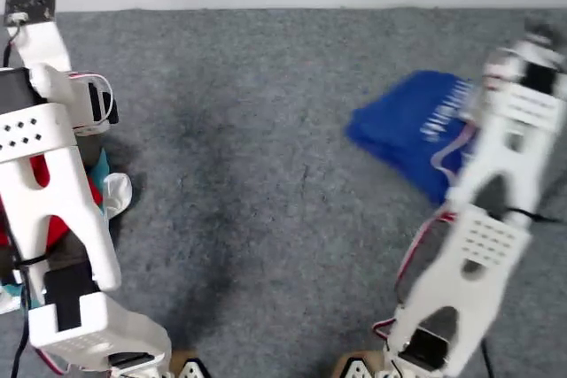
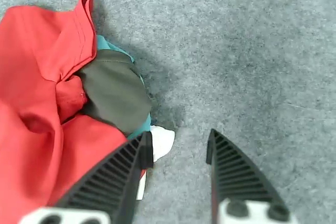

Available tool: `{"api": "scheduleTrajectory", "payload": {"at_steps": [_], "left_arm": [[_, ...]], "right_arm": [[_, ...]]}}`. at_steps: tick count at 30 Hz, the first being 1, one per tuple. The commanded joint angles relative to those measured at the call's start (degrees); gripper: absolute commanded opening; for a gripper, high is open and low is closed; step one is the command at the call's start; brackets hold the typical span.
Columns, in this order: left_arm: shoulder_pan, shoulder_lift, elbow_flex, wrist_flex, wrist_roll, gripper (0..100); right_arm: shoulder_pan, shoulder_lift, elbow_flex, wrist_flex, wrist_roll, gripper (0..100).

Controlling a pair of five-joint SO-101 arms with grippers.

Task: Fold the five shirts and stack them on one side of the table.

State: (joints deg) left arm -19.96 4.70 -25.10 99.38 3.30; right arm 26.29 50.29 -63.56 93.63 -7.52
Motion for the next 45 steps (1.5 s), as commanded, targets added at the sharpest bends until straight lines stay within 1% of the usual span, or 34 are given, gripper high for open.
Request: {"api": "scheduleTrajectory", "payload": {"at_steps": [1, 5, 9, 16, 18, 20, 22, 24, 26, 30, 34, 38, 40, 42, 45], "left_arm": [[0.53, -2.46, -0.22, 1.14, -0.53, 17], [0.53, -2.46, -0.22, 1.14, -0.53, 17], [0.53, -2.46, -0.13, 1.14, -0.53, 17], [0.53, -2.46, -0.13, 1.14, -0.53, 17], [0.53, -2.46, -0.13, 1.14, -0.53, 17], [0.53, -2.46, -0.13, 1.14, -0.53, 17], [0.53, -2.46, -0.13, 1.14, -0.53, 17], [0.44, -2.46, -0.13, 1.14, -0.53, 17], [0.35, -2.46, -0.13, 1.14, -0.53, 17], [0.35, -2.46, -0.04, 1.14, -0.53, 17], [0.44, -2.02, -0.04, 1.14, -0.53, 17], [0.44, -1.93, -0.04, 1.14, -0.53, 17], [0.44, -1.93, -0.04, 1.14, -0.53, 17], [0.44, -1.93, -0.04, 1.14, -0.53, 17], [0.44, -2.11, -0.04, 1.14, -0.53, 17]], "right_arm": [[8.48, -0.75, -4.04, 4.7, -3.08, 0.8], [14.37, -0.66, -3.87, 9.1, -6.51, 0.8], [19.03, -0.84, 0.18, 9.19, -9.76, 0.8], [22.9, -1.1, 4.22, 9.19, -9.76, 1.5], [22.99, -1.27, 5.19, 9.19, -6.86, 5.0], [22.81, -1.27, 5.89, 9.36, -4.22, 11.8], [22.9, -1.36, 7.38, 9.36, -3.6, 19.2], [23.25, -1.36, 8.26, 9.36, -3.43, 24.6], [23.87, -1.36, 8.35, 9.36, -3.43, 26.1], [24.22, -3.38, 8.53, 9.36, -3.43, 26.0], [20.18, -7.52, 8.53, 9.36, -3.25, 26.0], [11.21, -9.89, 8.53, 9.1, -3.08, 26.0], [6.46, -9.36, 8.44, 8.66, -1.58, 26.0], [2.59, -7.87, 8.44, 6.11, 0.35, 26.0], [-0.57, -4.88, 8.26, 1.98, 0.97, 26.0]]}}
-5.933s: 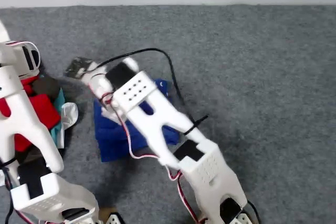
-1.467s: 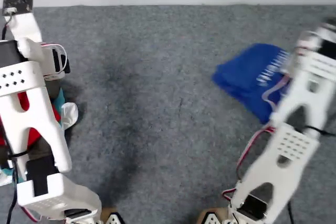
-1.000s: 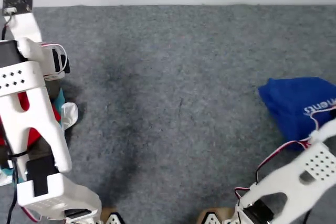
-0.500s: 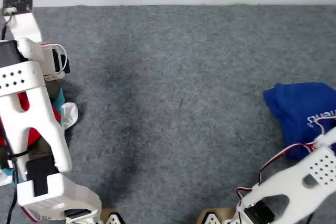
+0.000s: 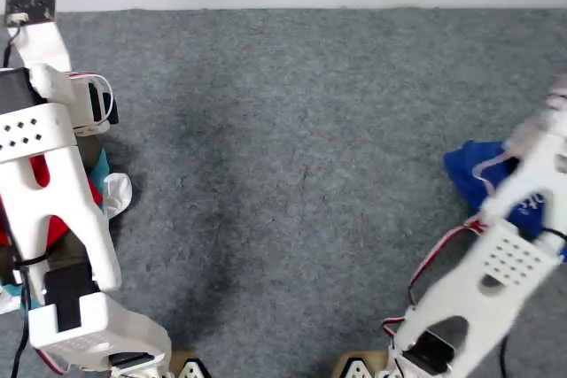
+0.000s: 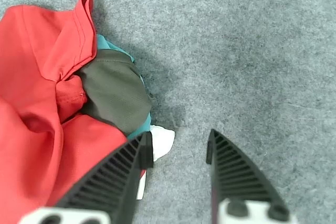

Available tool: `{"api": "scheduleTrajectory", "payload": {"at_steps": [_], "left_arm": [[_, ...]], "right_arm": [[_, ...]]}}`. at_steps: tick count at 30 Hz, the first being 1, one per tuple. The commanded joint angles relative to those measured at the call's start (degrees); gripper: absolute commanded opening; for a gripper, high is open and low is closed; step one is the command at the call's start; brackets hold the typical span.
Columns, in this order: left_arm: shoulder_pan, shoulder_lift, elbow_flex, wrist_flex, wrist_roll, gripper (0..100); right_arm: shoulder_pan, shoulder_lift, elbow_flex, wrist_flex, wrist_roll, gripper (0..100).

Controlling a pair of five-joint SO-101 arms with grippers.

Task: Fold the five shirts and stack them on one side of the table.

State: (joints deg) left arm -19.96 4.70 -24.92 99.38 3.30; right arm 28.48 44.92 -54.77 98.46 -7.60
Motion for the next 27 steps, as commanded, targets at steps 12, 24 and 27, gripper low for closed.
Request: {"api": "scheduleTrajectory", "payload": {"at_steps": [12, 24, 27], "left_arm": [[0.44, -2.11, 0.31, 1.14, -0.53, 17], [0.18, -5.89, -0.75, 1.14, -0.53, 18], [0.18, -13.36, -2.15, 1.14, -0.53, 18]], "right_arm": [[-8.48, 7.6, -0.62, -8.04, 1.41, 26.0], [-9.1, -2.42, -17.32, 4.62, 1.58, 25.9], [-8.92, -8.66, -18.73, 4.44, 6.15, 25.9]]}}
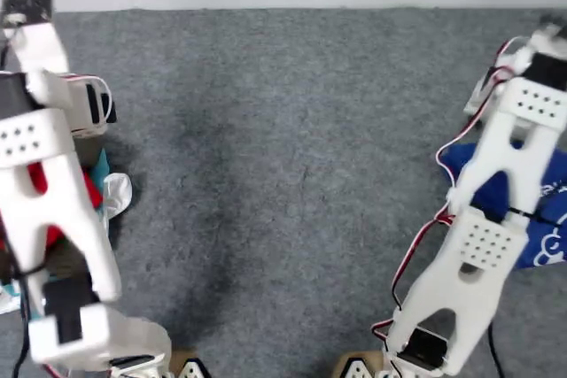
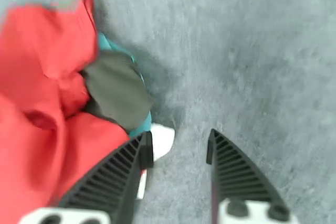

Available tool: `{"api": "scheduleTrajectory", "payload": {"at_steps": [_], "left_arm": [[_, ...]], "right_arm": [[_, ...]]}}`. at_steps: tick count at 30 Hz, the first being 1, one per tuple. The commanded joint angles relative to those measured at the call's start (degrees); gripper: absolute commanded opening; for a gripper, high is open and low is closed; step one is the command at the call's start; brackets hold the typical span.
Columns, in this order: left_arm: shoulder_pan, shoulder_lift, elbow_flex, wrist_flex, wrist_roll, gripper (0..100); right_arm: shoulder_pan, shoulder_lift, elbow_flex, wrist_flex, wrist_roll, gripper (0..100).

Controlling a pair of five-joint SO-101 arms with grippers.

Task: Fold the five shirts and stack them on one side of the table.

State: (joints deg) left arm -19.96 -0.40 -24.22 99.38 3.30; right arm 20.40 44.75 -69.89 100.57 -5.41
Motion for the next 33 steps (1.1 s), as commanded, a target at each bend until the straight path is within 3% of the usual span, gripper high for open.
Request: {"api": "scheduleTrajectory", "payload": {"at_steps": [1, 5, 11, 15, 21, 33], "left_arm": [[0.09, -11.78, -2.77, 1.14, -0.53, 18], [-3.16, -23.65, -2.51, 1.05, -0.44, 18], [-22.33, -26.81, 7.78, 0.88, -1.14, 18], [-29.1, -24.7, 17.63, -2.55, -8.0, 17], [-32.62, -22.95, 26.07, -14.95, -8.44, 17], [-32.7, -22.95, 42.68, -26.73, -8.7, 17]], "right_arm": [[-0.92, -10.42, -3.52, 2.33, 5.89, 25.9], [-1.89, -18.07, -0.7, 2.42, 9.93, 25.9], [-6.37, -29.41, 10.11, 2.33, 10.29, 25.9], [-10.51, -34.77, 14.42, 2.15, 10.37, 25.9], [-14.37, -36.88, 15.21, 2.15, 10.37, 25.9], [-14.29, -36.97, 15.21, 2.24, 10.37, 25.9]]}}
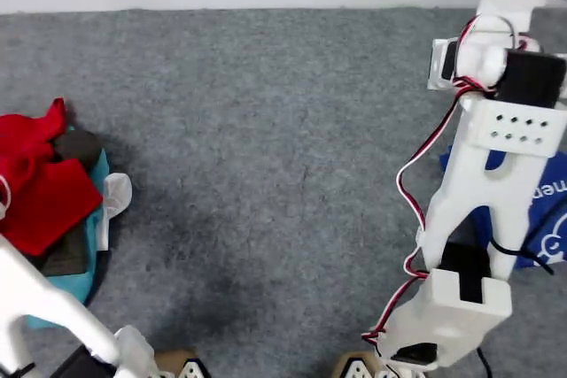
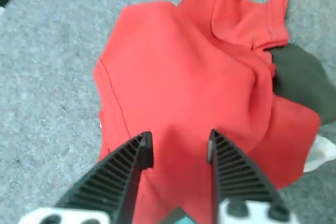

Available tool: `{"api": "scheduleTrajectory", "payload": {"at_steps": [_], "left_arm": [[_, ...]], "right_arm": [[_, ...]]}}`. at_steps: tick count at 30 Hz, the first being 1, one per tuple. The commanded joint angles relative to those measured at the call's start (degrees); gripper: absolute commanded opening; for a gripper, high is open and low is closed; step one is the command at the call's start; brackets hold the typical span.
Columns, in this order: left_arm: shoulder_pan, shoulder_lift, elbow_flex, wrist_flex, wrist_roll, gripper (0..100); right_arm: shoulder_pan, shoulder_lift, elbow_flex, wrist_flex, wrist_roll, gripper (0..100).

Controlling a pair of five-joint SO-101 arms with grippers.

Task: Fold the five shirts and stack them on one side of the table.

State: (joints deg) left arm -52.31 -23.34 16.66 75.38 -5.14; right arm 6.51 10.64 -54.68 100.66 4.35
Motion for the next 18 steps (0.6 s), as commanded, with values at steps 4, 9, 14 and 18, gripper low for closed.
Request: {"api": "scheduleTrajectory", "payload": {"at_steps": [4, 9, 14, 18], "left_arm": [[-0.09, -0.09, 6.46, -8.35, -0.09, 17], [-0.09, -0.09, 8.48, -13.36, -0.18, 1], [0.97, -1.14, 5.41, -12.4, 0.0, 1], [4.92, -5.63, -0.48, -8.0, 0.09, 1]], "right_arm": [[-0.4, -2.86, 0.0, 2.24, 0.62, 25.9], [-0.48, -2.86, 0.0, 2.24, 0.62, 25.9], [-0.48, -2.86, 0.0, 2.24, 0.62, 25.9], [-0.48, -2.86, 0.0, 2.24, 0.44, 25.9]]}}
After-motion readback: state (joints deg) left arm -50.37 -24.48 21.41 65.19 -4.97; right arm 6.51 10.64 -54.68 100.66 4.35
